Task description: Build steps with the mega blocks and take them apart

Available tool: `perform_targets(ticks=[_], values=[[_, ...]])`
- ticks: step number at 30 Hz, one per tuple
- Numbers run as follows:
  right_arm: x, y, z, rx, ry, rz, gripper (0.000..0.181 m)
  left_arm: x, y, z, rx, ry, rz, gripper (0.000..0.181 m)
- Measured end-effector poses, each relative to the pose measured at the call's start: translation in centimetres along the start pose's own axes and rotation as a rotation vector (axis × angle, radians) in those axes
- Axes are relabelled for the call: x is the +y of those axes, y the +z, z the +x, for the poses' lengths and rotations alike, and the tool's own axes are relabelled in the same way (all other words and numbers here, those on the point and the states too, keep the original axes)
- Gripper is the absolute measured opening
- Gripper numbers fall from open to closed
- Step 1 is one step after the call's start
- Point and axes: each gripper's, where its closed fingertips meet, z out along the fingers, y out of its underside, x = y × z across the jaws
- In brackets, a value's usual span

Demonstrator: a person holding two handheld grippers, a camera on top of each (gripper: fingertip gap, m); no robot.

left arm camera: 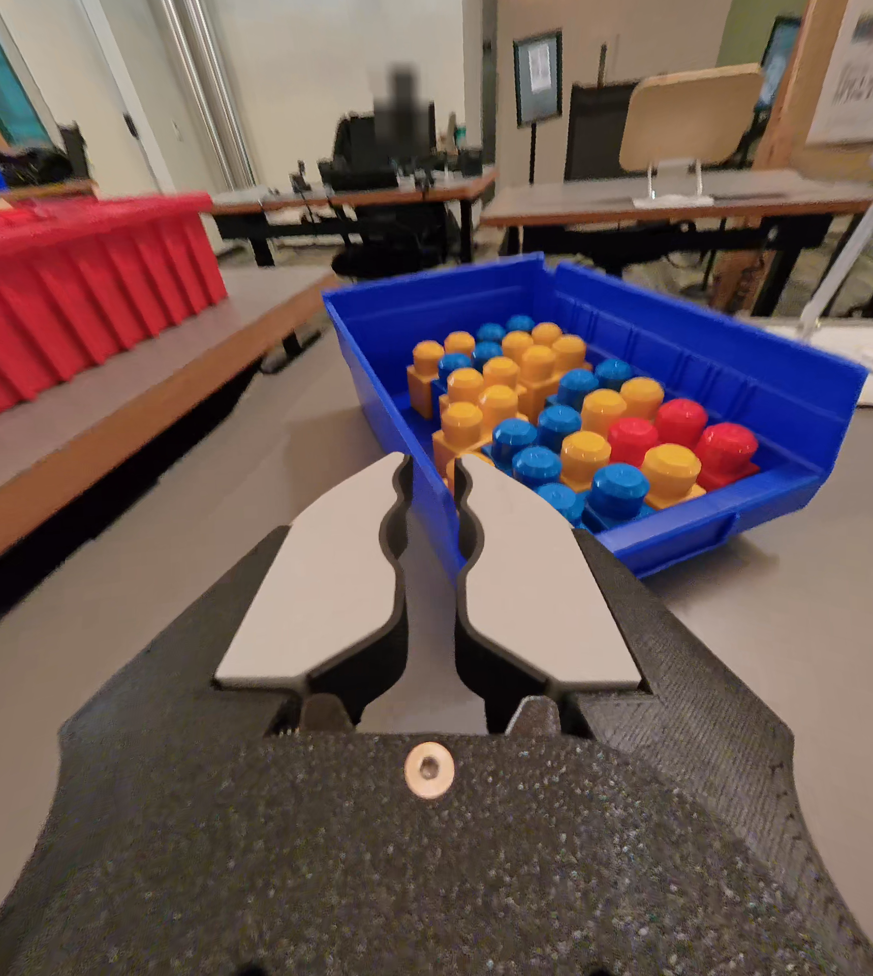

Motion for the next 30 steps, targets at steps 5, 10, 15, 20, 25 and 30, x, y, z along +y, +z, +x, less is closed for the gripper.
perform_targets(ticks=[5,10,15,20,25,30], values=[[-5.0,-3.1,-2.3,-0.112,0.009,0.159,0.033,-4.1,-1.7,1.6,0.036,0.064,0.120,0.012],[-9.4,-4.1,-9.9,-0.338,-0.074,0.237,0.037,-5.1,-0.5,6.8,0.211,0.117,0.078,0.023],[-10.1,-2.5,-18.3,-0.639,-0.018,0.181,0.048,-3.7,1.9,10.5,0.339,0.162,-0.033,0.039],[-8.6,0.6,-22.7,-0.722,0.039,0.177,0.047,-1.1,4.0,12.7,0.427,0.182,-0.177,0.041],[-6.3,1.2,-23.1,-0.737,0.068,0.206,0.043,0.1,5.7,12.3,0.401,0.271,-0.239,0.040],[-5.7,1.0,-22.9,-0.749,0.040,0.201,0.043,-2.2,9.0,10.2,0.340,0.317,-0.342,0.039]])
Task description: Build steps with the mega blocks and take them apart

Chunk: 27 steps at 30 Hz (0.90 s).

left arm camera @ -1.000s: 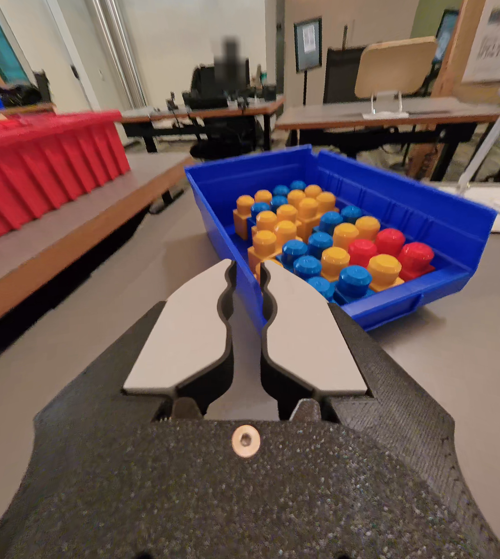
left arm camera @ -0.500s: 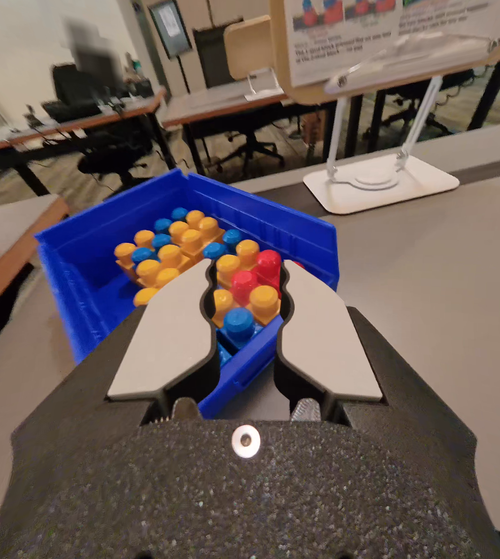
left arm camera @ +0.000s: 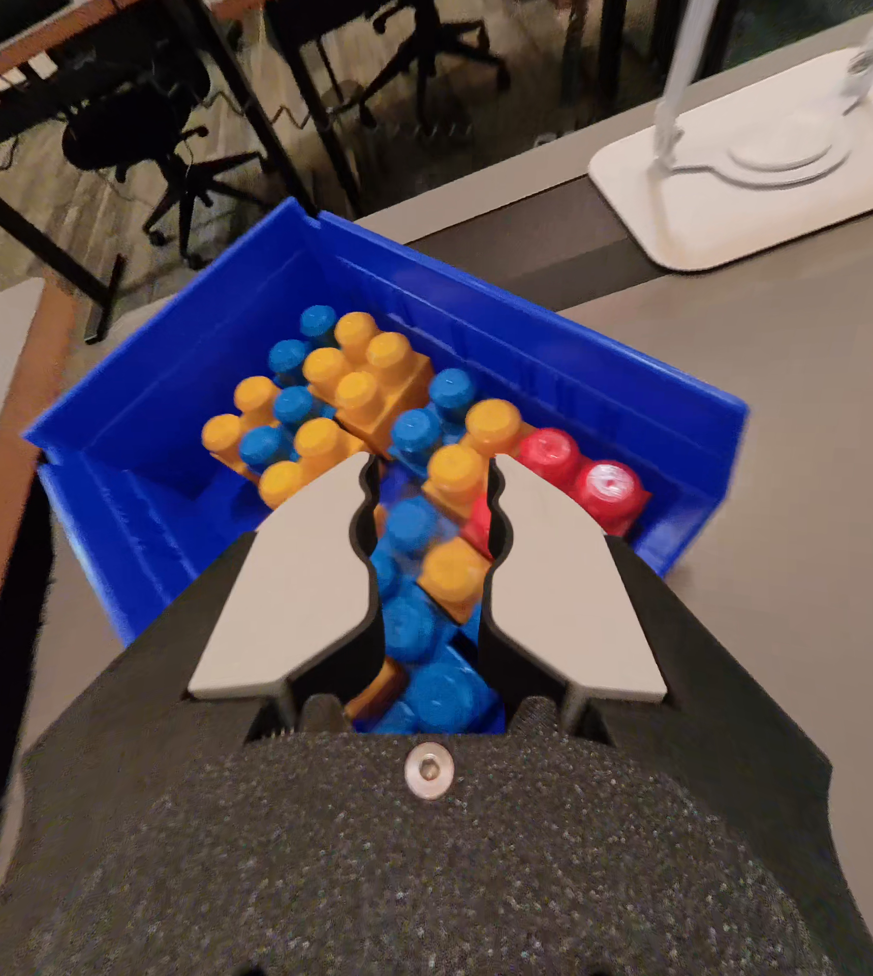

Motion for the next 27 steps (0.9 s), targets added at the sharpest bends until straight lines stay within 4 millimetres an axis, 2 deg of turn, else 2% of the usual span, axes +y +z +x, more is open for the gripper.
perform_targets(ticks=[4,9,13,23,27], values=[[-0.1,-0.2,-0.4,-0.015,0.000,0.000,0.043,-0.9,2.0,-3.7,0.004,0.048,-0.147,0.039],[-0.5,-0.5,-0.6,-0.024,0.002,0.019,0.043,1.8,5.2,-6.8,0.074,0.088,-0.391,0.040],[-0.7,-0.6,-0.4,-0.015,0.006,0.027,0.043,3.4,6.4,-8.3,0.066,0.076,-0.500,0.037],[-0.7,-0.8,0.5,0.021,0.015,0.029,0.043,6.5,7.0,-8.2,0.132,0.004,-0.695,0.034],[-0.6,-0.7,0.2,0.017,-0.008,0.025,0.043,6.0,7.3,-8.1,0.144,-0.013,-0.686,0.029]])
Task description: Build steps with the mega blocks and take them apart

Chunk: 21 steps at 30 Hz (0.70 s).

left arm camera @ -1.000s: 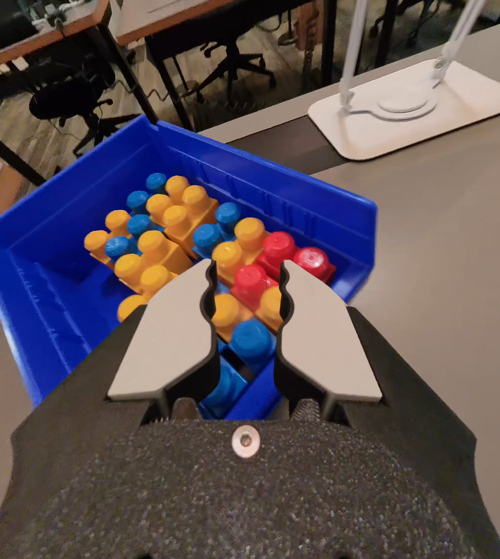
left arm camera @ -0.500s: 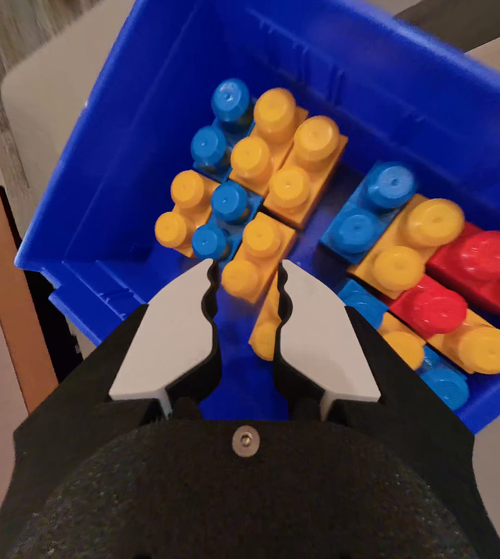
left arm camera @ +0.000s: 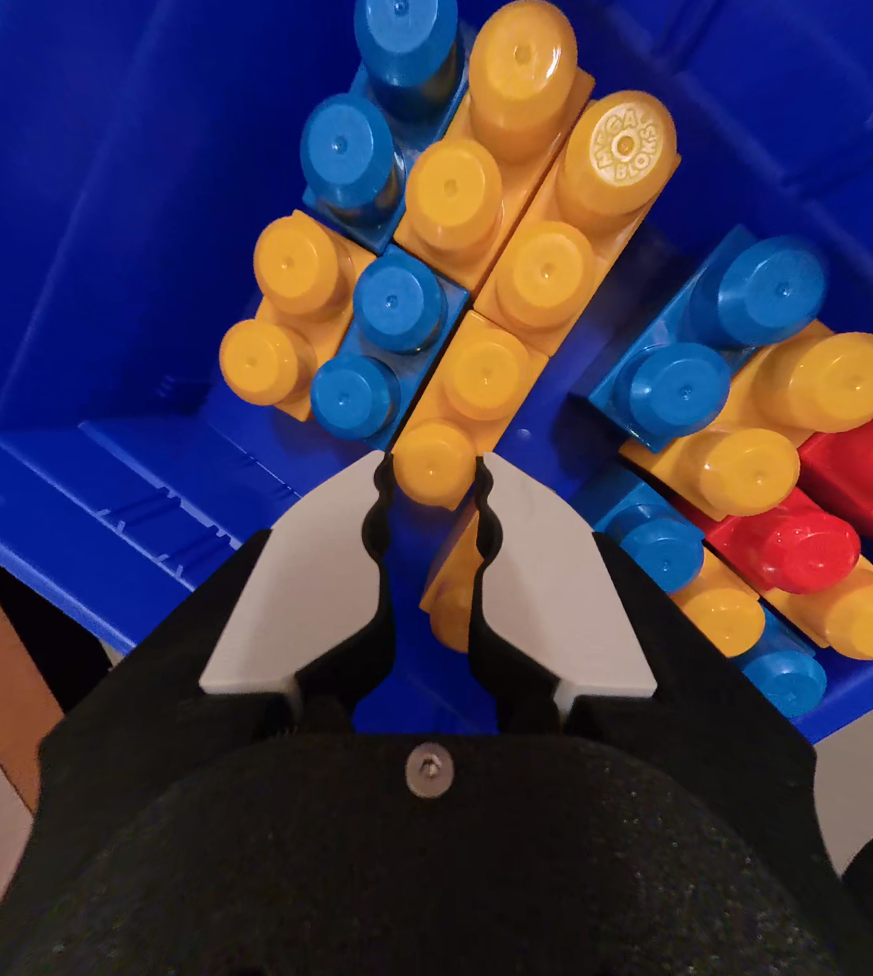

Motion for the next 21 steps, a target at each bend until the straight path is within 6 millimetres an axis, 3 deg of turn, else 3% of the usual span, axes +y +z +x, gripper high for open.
perform_targets(ticks=[5,8,11,14,16,21], values=[[0.1,0.0,-0.1,-0.004,-0.006,-0.005,0.043,-0.6,-1.9,-0.1,-0.033,0.038,0.073,0.030],[0.0,0.0,-0.2,-0.005,-0.013,-0.003,0.043,-1.7,-5.5,0.2,-0.081,0.082,0.194,0.029],[-0.1,0.0,-0.4,-0.007,-0.027,0.000,0.043,-3.3,-10.6,2.9,-0.084,0.147,0.366,0.029],[-0.4,-0.1,-0.6,-0.005,-0.041,0.008,0.043,-4.0,-14.4,9.0,-0.035,0.283,0.473,0.029],[-0.4,-0.1,-0.6,0.004,-0.062,0.007,0.043,-3.6,-15.4,14.3,0.029,0.388,0.493,0.029],[-0.1,-0.1,-0.8,0.011,-0.096,-0.004,0.043,-0.3,-13.8,29.1,0.283,0.610,0.407,0.029]])
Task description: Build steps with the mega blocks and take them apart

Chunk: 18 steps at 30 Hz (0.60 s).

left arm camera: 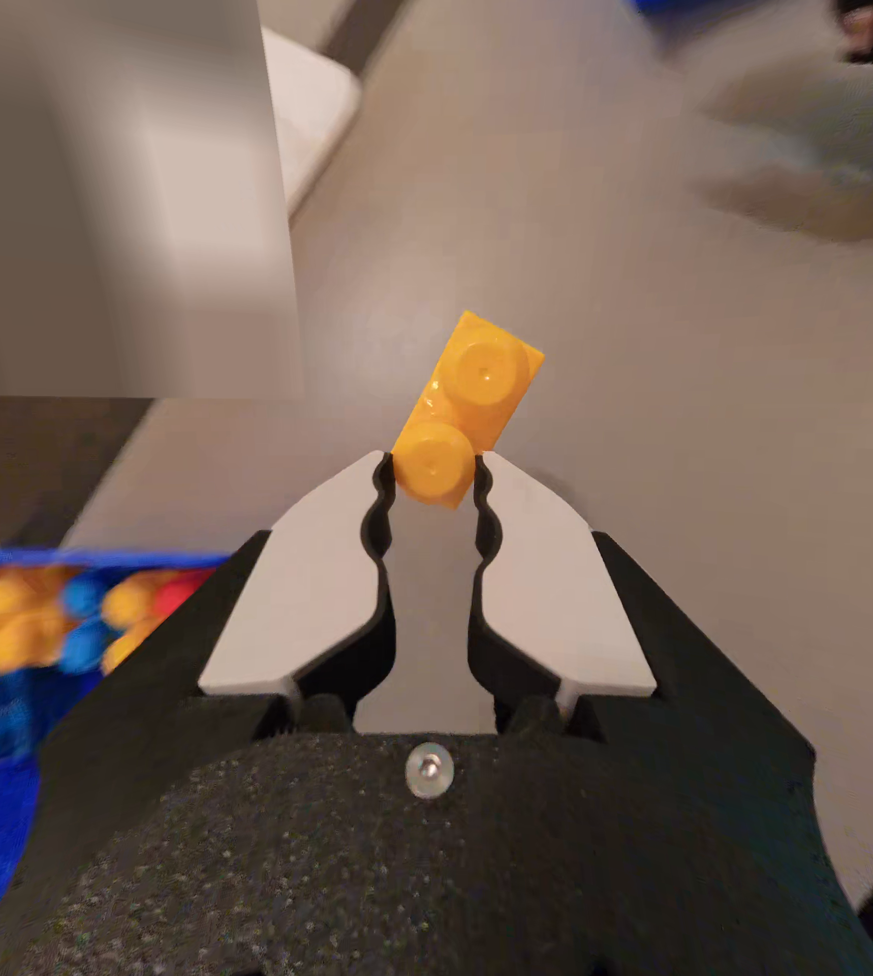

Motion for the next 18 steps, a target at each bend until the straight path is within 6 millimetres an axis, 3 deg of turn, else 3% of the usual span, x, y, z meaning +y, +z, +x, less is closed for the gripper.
perform_targets(ticks=[3,7,12,18], values=[[0.2,0.0,0.2,0.006,-0.004,-0.008,0.043,-0.5,3.7,6.8,0.140,0.044,-0.065,0.029],[0.4,0.0,0.4,0.015,-0.015,-0.018,0.043,-0.6,6.8,12.0,0.259,0.007,-0.138,0.029],[0.3,-0.1,0.4,0.006,-0.011,-0.015,0.043,-0.3,8.4,14.7,0.279,0.000,-0.160,0.029],[0.3,0.0,0.3,0.002,-0.007,-0.022,0.043,0.6,9.0,15.7,0.193,0.061,-0.169,0.029]])
